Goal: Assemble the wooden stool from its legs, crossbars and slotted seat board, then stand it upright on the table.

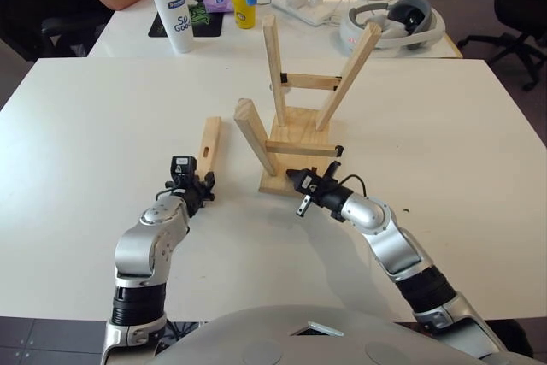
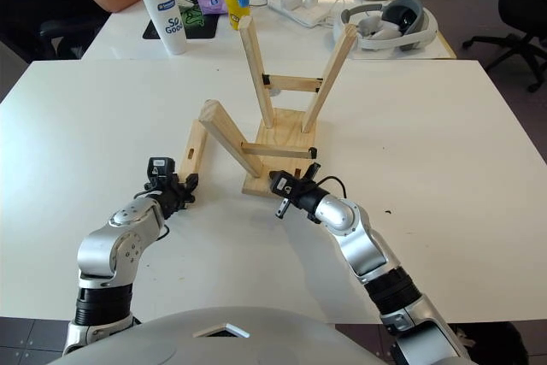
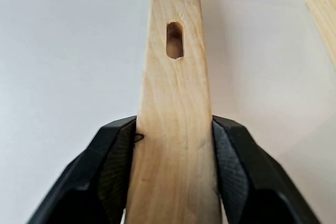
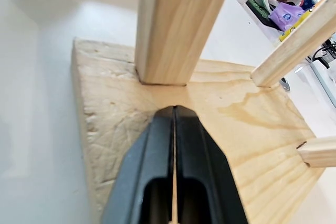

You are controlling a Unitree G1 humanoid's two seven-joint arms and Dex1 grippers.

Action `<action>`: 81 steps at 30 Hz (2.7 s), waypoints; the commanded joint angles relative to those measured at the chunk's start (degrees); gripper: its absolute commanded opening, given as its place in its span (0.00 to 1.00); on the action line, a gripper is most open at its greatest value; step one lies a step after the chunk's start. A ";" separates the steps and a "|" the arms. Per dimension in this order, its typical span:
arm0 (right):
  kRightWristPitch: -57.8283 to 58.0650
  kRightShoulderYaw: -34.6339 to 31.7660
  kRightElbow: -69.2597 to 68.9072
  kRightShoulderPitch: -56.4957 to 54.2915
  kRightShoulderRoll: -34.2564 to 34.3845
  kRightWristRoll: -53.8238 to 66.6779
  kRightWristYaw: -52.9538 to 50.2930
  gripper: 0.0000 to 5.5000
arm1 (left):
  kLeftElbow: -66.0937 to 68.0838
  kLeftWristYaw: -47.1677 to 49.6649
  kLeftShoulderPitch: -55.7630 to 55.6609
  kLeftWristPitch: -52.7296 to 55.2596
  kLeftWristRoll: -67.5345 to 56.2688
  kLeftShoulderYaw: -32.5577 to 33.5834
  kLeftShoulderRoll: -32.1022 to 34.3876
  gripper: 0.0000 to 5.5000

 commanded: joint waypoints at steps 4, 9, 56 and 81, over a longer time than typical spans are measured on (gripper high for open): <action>-6.40 -4.59 2.16 2.86 -0.88 2.48 -1.46 0.00 | 2.62 -0.40 -5.42 -10.23 0.77 7.08 1.08 0.38; -6.51 -6.85 -5.28 5.06 -5.60 4.78 4.18 0.00 | 3.75 -1.23 -8.36 -13.08 0.37 10.73 2.67 0.38; 46.24 -43.60 -2.72 -41.26 -6.13 108.37 2.03 0.71 | 24.02 -65.63 -58.76 17.38 -46.26 2.99 25.92 0.38; 48.76 -42.57 -3.44 -38.07 -11.82 104.59 8.15 0.39 | 25.75 -71.21 -61.44 17.93 -41.93 0.16 28.52 0.38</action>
